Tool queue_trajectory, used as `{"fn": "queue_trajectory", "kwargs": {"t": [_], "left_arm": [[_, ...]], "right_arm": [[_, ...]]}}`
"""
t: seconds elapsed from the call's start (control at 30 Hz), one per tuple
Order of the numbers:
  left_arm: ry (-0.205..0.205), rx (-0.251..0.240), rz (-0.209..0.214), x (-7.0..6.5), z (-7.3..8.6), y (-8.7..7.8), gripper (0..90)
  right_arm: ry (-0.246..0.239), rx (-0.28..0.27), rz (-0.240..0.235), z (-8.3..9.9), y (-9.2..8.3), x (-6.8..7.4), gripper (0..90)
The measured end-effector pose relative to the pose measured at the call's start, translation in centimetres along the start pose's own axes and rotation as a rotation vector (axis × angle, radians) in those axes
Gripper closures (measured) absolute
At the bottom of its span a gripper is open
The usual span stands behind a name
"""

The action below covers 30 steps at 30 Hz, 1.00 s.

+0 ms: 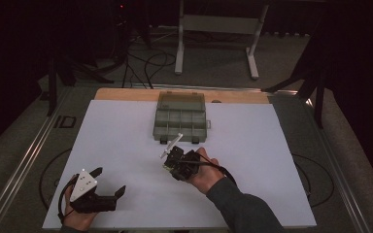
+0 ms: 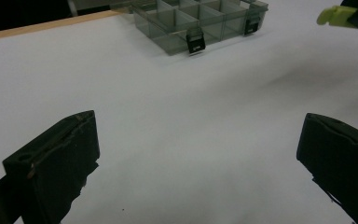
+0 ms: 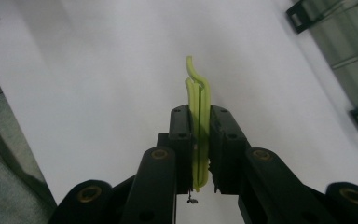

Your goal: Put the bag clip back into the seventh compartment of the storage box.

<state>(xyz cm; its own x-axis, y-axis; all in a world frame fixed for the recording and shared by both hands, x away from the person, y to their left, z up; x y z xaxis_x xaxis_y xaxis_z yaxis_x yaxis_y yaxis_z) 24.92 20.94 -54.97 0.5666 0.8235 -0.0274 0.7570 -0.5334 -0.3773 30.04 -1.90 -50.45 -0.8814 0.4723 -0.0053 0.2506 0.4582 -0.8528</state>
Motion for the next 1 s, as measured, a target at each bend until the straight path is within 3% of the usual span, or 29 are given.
{"fn": "queue_trajectory", "kwargs": {"t": [0.47, 1.0], "left_arm": [[0.002, 0.002, -0.001, 0.0, 0.0, 0.0, 0.0], [0.0, 0.001, -0.002, 0.1, 0.0, 0.0, 0.0]], "right_arm": [[0.041, -0.019, 0.045, -0.7, -1.3, -2.3, 79.8], [0.12, -0.031, 0.089, -1.1, -1.9, -4.9, 79.8]]}}
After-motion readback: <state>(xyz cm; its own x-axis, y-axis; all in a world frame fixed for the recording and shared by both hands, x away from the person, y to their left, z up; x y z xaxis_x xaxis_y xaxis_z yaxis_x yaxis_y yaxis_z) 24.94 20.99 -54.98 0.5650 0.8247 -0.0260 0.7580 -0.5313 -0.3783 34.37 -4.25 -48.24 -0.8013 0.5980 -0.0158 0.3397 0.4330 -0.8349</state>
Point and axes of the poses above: each handheld gripper's, and its own axes: y roughly forward along the jaws, z roughly out of its underside, x roughly to its left, the point moved 7 cm from there along y, roughly forward along the jaws, and after that the axes turned 8 degrees about -x, right-handed, at the moved point
